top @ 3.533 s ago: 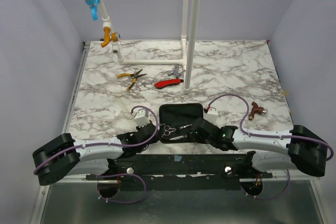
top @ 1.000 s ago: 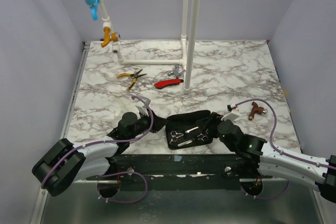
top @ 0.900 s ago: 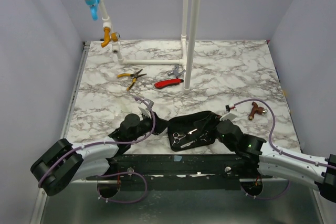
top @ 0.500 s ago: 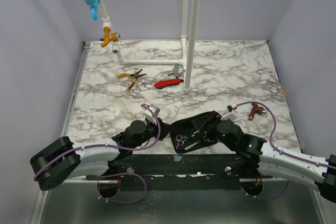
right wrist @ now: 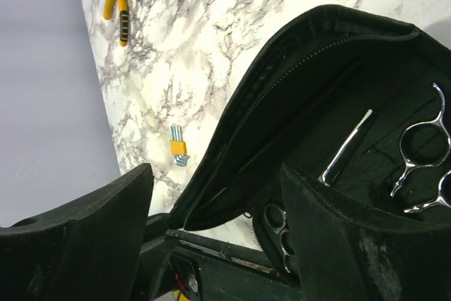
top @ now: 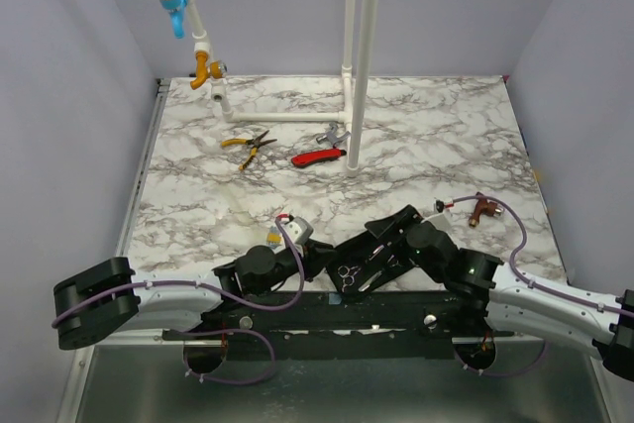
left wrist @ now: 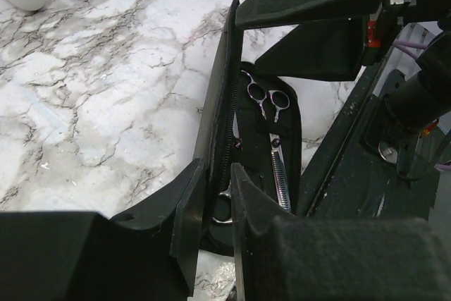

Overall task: Sort the hair-cutting tools
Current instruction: Close the hairdressing tool bag at the center of the board.

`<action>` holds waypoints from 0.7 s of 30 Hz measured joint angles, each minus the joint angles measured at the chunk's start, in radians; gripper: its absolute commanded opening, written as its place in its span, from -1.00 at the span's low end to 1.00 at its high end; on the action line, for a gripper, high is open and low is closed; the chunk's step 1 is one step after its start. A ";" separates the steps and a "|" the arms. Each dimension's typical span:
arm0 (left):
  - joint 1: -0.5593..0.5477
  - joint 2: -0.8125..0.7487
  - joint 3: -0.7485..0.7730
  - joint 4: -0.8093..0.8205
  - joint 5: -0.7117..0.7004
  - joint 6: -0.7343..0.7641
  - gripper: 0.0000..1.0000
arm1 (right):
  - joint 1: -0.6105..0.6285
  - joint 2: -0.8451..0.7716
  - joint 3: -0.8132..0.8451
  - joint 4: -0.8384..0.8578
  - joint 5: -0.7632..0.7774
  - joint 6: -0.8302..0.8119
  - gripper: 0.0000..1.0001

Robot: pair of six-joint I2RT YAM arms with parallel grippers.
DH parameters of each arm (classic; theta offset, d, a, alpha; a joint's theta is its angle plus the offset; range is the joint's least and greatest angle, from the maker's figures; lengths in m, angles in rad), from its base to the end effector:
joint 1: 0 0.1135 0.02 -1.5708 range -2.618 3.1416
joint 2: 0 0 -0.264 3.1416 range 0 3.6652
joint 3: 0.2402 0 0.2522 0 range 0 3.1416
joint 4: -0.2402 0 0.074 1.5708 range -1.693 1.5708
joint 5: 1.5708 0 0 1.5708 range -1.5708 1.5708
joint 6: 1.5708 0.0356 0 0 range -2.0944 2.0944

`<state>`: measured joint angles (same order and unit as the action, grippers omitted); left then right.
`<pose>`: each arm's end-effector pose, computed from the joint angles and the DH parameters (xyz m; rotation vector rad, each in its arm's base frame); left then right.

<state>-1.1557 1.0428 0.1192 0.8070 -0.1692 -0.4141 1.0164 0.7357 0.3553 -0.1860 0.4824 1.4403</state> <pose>0.0825 -0.1723 0.1696 0.5228 1.7173 -1.0182 0.0999 0.1299 0.1988 0.7535 2.0885 0.9564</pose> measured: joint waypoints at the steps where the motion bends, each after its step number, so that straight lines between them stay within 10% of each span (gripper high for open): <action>1: -0.016 -0.001 0.000 0.004 -0.005 0.006 -0.55 | -0.002 0.005 0.000 -0.003 0.000 0.006 0.47; 14: -0.119 0.024 0.000 0.043 -0.062 0.077 -0.55 | -0.021 0.056 -0.029 -0.021 -0.004 0.025 0.39; 21: -0.186 0.057 0.015 0.039 -0.087 0.109 -0.41 | -0.029 0.081 -0.032 -0.025 -0.027 0.004 -0.29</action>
<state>-1.3418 1.1000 0.1345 0.8463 -0.2558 -0.3050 0.9878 0.8165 0.3237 -0.2111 0.4557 1.4441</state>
